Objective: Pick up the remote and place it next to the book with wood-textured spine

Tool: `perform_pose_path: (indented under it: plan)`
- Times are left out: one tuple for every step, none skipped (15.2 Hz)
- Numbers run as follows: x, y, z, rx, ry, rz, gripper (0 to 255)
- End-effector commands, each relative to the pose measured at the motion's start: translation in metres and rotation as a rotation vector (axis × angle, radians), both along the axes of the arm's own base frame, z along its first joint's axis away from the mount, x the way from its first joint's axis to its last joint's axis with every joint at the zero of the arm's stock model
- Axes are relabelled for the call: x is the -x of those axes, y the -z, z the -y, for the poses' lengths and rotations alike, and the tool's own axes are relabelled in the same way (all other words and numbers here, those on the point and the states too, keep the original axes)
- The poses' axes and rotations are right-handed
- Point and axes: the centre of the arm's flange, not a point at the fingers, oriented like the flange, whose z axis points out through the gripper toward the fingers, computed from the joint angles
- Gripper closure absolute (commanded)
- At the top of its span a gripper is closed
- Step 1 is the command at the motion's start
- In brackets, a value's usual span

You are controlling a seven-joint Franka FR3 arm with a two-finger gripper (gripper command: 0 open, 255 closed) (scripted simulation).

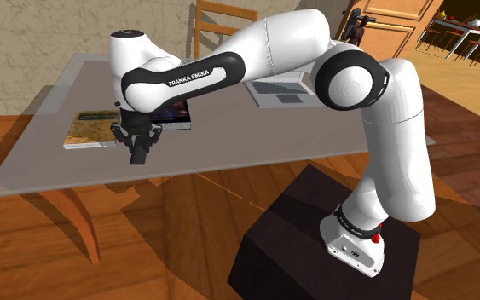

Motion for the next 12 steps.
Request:
perform_pose_path:
  plan:
    - [-0.0004, 0.0105, 0.0004, 0.000, 0.000, 0.001, 255]
    - [-0.0004, 0.0165, 0.0004, 0.000, 0.000, 0.001, 255]
    - [-0.0003, 0.0165, 0.0004, 0.000, 0.000, 0.001, 255]
    - [-0.0004, 0.0165, 0.0004, 0.000, 0.000, 0.001, 255]
    - [-0.0004, 0.0165, 0.0004, 0.000, 0.000, 0.001, 255]
    - [-0.0004, 0.0165, 0.0004, 0.000, 0.000, 0.001, 255]
    - [-0.0004, 0.0165, 0.0004, 0.000, 0.000, 0.001, 255]
    - [-0.0004, 0.0165, 0.0004, 0.000, 0.000, 0.001, 255]
    - [-0.0004, 0.0165, 0.0004, 0.000, 0.000, 0.001, 255]
    - [-0.0004, 0.0165, 0.0004, 0.000, 0.000, 0.001, 255]
    - [-0.0004, 0.0165, 0.0004, 0.000, 0.000, 0.001, 0]
    - [-0.0004, 0.0165, 0.0003, 0.000, 0.000, 0.001, 0]
